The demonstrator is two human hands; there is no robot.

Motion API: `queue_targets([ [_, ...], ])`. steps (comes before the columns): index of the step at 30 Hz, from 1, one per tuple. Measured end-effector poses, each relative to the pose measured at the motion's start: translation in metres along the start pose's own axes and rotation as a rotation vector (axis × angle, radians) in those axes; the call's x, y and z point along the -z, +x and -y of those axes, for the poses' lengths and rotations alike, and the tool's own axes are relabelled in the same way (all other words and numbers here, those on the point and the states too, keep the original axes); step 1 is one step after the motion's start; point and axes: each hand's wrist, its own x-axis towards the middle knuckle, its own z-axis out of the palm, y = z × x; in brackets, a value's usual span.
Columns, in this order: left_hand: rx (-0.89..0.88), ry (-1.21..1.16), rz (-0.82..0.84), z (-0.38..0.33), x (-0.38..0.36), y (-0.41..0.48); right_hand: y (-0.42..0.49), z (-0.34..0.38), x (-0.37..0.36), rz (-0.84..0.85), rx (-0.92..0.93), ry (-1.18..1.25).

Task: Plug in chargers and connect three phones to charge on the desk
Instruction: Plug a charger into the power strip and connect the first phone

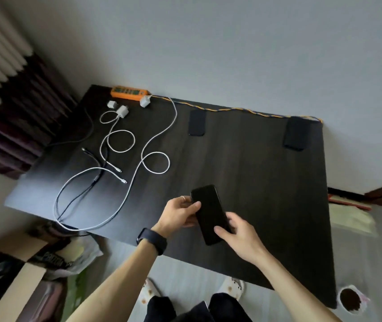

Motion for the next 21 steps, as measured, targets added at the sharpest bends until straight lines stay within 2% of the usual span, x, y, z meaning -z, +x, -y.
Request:
queue_targets([
  [10, -0.024, -0.244, -0.161, 0.033, 0.189, -0.025, 0.035, 0.105, -0.181, -0.032, 0.001, 0.131],
  [15, 0.037, -0.222, -0.126, 0.057, 0.283, -0.044, 0.046, 0.153, -0.265, 0.045, -0.031, 0.142],
  [21, 0.067, -0.11, -0.243, 0.061, 0.373, -0.022, 0.083, 0.183, -0.309, 0.138, -0.042, -0.065],
])
